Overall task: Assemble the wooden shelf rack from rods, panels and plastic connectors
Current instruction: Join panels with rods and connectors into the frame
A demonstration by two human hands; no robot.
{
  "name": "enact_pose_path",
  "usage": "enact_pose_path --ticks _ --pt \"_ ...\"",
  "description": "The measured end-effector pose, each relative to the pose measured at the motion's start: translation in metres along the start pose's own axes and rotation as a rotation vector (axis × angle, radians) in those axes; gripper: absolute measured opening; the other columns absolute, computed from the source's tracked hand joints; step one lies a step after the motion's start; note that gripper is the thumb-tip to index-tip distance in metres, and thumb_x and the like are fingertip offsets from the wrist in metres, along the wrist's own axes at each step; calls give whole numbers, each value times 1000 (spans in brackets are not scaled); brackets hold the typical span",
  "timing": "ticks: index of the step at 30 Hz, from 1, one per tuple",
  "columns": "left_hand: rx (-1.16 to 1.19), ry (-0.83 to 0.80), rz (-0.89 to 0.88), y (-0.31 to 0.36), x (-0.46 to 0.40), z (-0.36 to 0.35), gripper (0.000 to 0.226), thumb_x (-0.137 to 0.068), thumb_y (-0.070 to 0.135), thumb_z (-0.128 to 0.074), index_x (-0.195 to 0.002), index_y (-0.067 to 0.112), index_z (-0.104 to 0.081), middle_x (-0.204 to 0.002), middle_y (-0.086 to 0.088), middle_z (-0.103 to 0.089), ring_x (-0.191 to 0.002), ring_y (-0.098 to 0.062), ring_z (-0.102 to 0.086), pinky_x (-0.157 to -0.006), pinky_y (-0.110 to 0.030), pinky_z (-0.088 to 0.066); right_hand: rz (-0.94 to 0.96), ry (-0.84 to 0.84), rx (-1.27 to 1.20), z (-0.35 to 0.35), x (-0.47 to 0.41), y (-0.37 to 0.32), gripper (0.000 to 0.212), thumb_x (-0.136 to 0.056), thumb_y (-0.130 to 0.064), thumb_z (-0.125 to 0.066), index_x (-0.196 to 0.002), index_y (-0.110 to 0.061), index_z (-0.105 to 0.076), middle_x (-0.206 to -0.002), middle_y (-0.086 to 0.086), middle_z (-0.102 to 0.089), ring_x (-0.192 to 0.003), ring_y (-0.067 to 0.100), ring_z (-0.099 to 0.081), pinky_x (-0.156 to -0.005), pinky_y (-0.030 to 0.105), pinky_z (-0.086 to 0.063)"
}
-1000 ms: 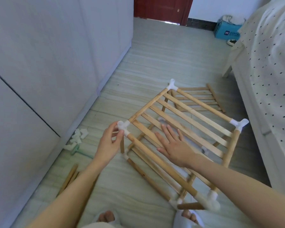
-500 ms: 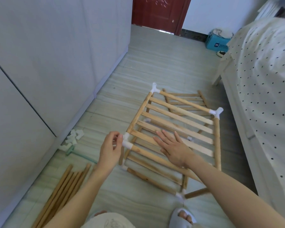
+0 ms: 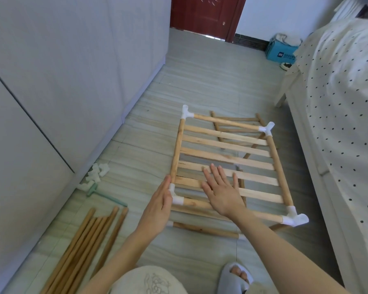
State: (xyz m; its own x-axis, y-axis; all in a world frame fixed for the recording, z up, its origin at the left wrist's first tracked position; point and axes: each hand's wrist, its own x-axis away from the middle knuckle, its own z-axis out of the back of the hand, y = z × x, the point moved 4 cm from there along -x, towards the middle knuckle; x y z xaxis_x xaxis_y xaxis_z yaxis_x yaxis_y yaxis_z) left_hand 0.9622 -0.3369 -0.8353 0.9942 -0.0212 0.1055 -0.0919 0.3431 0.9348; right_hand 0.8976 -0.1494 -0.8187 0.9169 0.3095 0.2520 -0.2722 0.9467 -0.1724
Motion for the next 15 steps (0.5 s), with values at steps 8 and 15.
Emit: enact_pose_path --ticks 8,15 --pt "35 -140 91 9 -8 -2 50 -100 43 -17 -148 35 -5 -149 26 -7 -133 11 -8 -106 -10 -8 13 9 67 7 -16 14 54 -97 -52 -7 -147 -38 6 -154 -14 17 -136 2 23 -112 45 16" --pt "52 -83 125 -4 5 20 48 -98 48 -23 -145 36 -26 -148 20 -27 -128 11 -20 -104 -12 -13 -13 55 -51 19 -19 -50 52 -101 -42 -12 -150 -28 -3 -158 -6 10 -144 13 13 -111 51 14"
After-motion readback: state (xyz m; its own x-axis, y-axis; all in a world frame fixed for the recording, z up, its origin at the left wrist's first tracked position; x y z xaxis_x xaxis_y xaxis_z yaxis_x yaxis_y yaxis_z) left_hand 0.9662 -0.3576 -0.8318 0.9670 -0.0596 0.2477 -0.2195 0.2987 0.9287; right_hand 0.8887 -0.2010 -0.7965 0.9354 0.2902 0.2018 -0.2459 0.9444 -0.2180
